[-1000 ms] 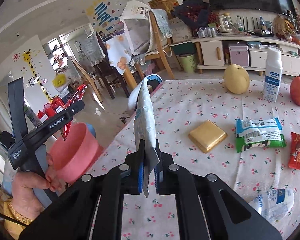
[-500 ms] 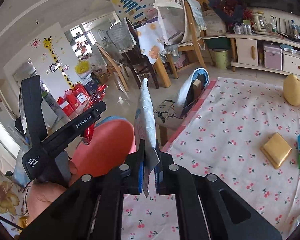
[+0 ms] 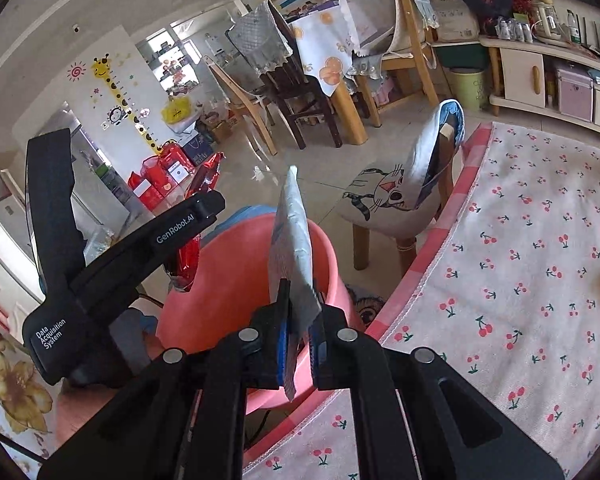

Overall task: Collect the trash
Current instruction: 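Carry the Teh Tarik bag and white pouch over the pink bucket and open both grippers, then move both open tools back over the table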

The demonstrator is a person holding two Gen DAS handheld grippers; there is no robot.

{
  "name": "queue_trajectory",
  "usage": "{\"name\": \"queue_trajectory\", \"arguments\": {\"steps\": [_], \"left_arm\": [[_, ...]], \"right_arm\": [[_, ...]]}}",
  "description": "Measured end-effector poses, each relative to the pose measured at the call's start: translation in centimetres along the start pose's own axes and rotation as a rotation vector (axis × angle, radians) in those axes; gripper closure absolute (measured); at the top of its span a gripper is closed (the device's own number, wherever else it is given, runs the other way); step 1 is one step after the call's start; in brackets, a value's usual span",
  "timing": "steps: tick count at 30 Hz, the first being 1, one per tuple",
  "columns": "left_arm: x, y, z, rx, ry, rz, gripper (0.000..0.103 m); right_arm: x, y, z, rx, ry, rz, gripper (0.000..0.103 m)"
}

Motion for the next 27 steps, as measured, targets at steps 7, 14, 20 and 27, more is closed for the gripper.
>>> {"name": "queue_trajectory", "arguments": {"steps": [7,14,20,27], "left_arm": [[0.3,-0.7,0.4,0.047,0.049,0.053,0.022],[1.7,-1.3,0.2,0.055,0.104,0.019,0.014],[3.3,-2.4,-0.2,0.075,0.142,-0.026,0.011],[5.3,-2.9,-0.7,0.08,0.18,-0.053,0.011]], "right_arm": [[0.0,1.0,-0.6,-0.036,-0.008,-0.014,0.084],[1.3,-1.9,-1.4,0.03,-0.05,-0.125,0.038],[2.6,-4.9,-2.6,0.08,-0.113,-0.273,0.02],[4.3,-7.7,-4.0,0.1,-0.165,-0.39,0.016]]}}
Point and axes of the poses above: each gripper's, at about its wrist camera, not at the fingertips, and y roughly the way its jaws point, x to its right, z to its top, the point moved 5 cm from there along y, roughly the way its jaws point, and after that the axes turned 3 degrees about z, right-handed, at the moved point
